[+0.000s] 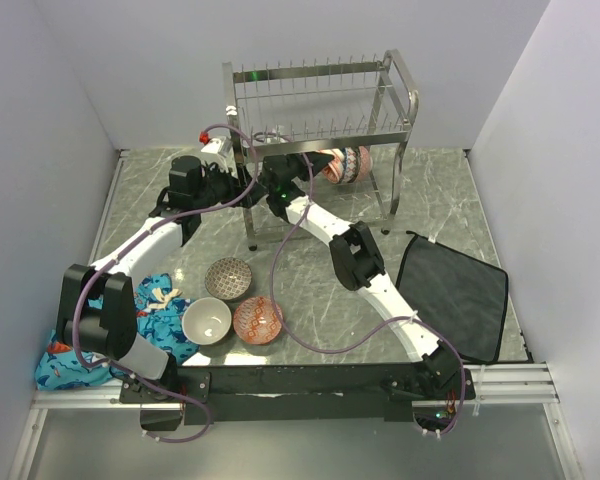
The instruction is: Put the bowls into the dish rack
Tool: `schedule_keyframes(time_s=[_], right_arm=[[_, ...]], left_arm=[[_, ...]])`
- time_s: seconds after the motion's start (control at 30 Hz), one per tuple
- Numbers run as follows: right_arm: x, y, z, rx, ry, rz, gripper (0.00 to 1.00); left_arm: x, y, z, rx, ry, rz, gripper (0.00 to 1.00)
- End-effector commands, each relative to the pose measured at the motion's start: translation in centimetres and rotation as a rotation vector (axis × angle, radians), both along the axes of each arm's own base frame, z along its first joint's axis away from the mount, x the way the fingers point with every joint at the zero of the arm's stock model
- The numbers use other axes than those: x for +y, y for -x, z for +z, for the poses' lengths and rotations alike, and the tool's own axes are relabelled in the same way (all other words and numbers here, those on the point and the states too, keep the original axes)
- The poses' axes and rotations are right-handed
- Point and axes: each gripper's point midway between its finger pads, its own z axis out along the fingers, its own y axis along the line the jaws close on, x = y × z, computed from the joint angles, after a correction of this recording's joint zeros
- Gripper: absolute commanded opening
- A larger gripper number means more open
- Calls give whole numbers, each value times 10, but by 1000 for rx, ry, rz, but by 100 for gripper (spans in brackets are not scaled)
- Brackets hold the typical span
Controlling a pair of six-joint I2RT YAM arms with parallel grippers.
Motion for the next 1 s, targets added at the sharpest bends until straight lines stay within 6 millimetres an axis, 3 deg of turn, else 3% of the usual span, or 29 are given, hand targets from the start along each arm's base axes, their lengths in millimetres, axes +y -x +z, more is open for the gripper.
schedule_keyframes(time_s=[0.0,0.63,0.73,0.83,0.97], right_arm=[[3,-2,27,-97,-66,34,0],[19,-11,-6,-40,-2,101,0],[20,-12,-10,-29,11,106,0],[21,-11,-13,-17,19,102,0],[18,-9,-12,-8,20,81,0]], left_arm=[[-8,0,-9,15,-26,-21,79],[-22,-6,-20,52,-66,-35,80],[-25,-2,-21,49,-65,-65,75],[-30,6,-18,38,-55,-106,63],[-42,26,-14,17,-52,-171,35]])
